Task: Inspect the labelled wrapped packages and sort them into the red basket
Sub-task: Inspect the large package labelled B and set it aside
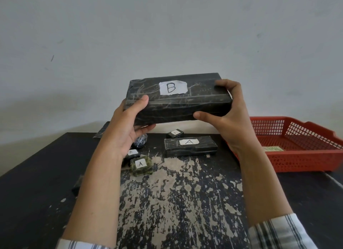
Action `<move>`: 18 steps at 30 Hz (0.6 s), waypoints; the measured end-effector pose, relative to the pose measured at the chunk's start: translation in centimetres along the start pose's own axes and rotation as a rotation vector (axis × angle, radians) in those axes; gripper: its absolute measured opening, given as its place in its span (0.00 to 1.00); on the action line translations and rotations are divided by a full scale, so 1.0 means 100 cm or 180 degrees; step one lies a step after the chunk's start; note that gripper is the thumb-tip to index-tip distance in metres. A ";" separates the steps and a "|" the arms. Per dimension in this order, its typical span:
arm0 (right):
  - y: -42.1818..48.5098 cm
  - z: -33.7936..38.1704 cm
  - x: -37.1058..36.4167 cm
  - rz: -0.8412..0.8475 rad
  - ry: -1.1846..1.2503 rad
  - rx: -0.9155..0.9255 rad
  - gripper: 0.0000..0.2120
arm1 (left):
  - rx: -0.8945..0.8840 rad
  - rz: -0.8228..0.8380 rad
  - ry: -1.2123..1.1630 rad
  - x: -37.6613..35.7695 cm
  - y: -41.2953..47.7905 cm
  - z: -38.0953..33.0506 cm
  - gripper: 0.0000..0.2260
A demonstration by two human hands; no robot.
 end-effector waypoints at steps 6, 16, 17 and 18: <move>-0.002 0.004 -0.003 0.0290 -0.0307 -0.0516 0.59 | -0.0405 -0.0259 0.0217 0.005 0.006 -0.002 0.20; -0.006 0.005 -0.040 0.0728 -0.1378 -0.0128 0.68 | -0.1403 -0.0332 0.1950 -0.029 -0.010 -0.008 0.27; -0.006 0.003 -0.045 0.0784 -0.1424 -0.0003 0.67 | -0.1444 -0.0284 0.2117 -0.034 -0.012 -0.007 0.28; -0.006 0.001 -0.049 0.0785 -0.1472 0.0101 0.67 | -0.1493 -0.0234 0.2271 -0.038 -0.014 -0.006 0.30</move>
Point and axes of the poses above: each hand's wrist, its own y-axis towards the middle knuckle, its own x-axis out of the back of the hand, z = x × y, the point moved 4 cm from there along y, towards the middle knuckle, and after that the axes turned 3 degrees about -z, right-handed, at the moved point
